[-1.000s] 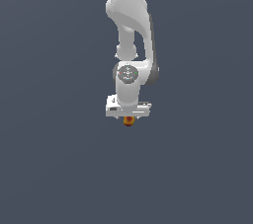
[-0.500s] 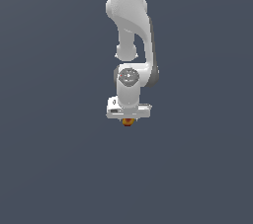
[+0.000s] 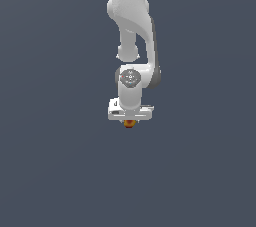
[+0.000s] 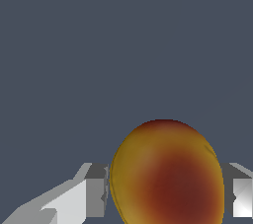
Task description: Pick up the object and move it to a goal position.
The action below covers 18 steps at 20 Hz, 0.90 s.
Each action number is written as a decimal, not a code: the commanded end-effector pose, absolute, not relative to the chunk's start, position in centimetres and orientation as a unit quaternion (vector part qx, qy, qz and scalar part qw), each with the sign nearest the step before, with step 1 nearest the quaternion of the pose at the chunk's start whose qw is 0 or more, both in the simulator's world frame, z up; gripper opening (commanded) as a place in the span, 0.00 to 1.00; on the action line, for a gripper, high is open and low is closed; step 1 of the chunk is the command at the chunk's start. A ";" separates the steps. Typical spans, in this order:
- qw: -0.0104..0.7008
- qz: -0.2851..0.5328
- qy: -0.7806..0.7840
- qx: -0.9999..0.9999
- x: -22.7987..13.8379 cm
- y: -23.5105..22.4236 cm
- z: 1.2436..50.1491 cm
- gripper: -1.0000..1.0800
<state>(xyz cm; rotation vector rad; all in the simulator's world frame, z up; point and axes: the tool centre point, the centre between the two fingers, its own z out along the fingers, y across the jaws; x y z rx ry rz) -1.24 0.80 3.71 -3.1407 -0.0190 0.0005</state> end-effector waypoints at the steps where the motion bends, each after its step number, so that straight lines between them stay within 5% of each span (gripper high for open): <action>1: 0.000 0.000 -0.006 -1.000 -0.9 1.0 4.1 0.00; 18: 0.000 0.000 -0.005 -1.000 5.6 7.4 11.2 0.00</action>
